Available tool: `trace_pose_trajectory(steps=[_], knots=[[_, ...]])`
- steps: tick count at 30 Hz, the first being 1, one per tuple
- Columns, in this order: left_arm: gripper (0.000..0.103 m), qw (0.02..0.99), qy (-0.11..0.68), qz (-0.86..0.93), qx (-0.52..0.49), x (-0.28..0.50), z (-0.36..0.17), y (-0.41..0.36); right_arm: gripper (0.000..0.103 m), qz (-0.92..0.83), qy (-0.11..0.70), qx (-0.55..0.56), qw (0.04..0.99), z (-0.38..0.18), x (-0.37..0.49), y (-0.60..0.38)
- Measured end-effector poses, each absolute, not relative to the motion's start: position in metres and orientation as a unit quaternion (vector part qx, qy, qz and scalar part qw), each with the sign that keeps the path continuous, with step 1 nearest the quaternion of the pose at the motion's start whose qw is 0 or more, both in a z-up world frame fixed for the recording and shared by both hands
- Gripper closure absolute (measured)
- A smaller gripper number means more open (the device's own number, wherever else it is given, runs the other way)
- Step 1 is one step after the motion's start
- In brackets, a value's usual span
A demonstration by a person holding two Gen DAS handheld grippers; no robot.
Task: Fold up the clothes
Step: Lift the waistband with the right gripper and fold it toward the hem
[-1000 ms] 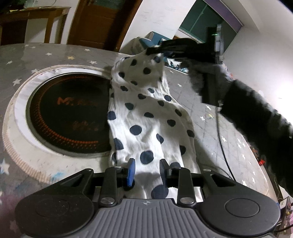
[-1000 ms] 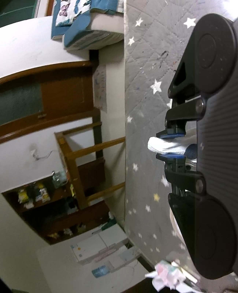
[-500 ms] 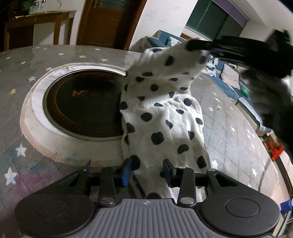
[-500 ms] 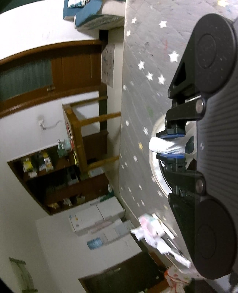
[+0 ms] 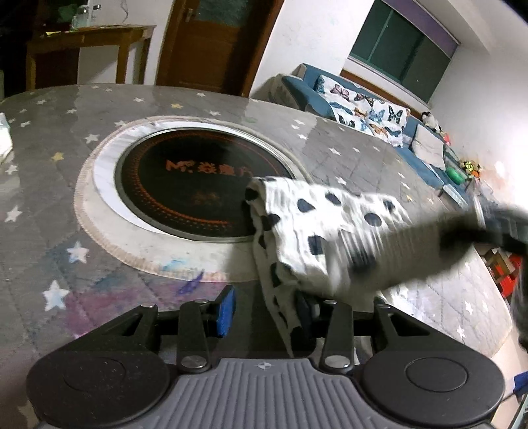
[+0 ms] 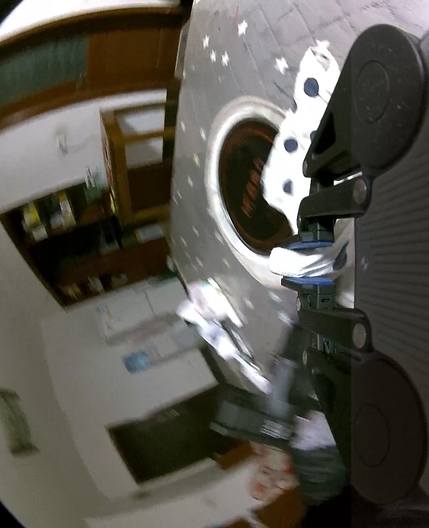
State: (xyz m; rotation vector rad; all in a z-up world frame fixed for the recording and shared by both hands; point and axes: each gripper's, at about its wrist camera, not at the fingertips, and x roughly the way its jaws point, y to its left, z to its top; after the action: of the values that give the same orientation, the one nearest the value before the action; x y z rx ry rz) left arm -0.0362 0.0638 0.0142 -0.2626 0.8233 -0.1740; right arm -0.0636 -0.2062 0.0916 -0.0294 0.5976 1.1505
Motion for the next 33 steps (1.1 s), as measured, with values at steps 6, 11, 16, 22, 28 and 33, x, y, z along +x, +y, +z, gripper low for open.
trace_pose_trajectory(steps=[6,11,16,22,28,33], knots=[[0.060,0.914,0.379,-0.065,-0.131,-0.043,0.027,0.079,0.086,0.546,0.276,-0.112,0.783,0.072,-0.107,-0.205],[0.060,0.925,0.350,-0.079,-0.124,-0.042,0.046,0.075,0.081,0.552,0.276,-0.155,0.771,0.063,-0.127,-0.201],[0.060,0.928,0.335,-0.122,-0.112,-0.033,0.056,0.050,0.081,0.566,0.279,-0.154,0.760,0.065,-0.135,-0.199],[0.072,0.915,0.349,-0.169,-0.112,-0.025,0.044,0.026,0.079,0.530,0.286,-0.117,0.790,0.074,-0.119,-0.204],[0.086,0.902,0.375,-0.196,-0.090,-0.037,0.024,0.016,0.079,0.510,0.325,-0.090,0.791,0.057,-0.102,-0.199],[0.086,0.897,0.385,-0.202,-0.078,-0.050,0.018,0.019,0.073,0.524,0.347,-0.102,0.771,0.048,-0.104,-0.194]])
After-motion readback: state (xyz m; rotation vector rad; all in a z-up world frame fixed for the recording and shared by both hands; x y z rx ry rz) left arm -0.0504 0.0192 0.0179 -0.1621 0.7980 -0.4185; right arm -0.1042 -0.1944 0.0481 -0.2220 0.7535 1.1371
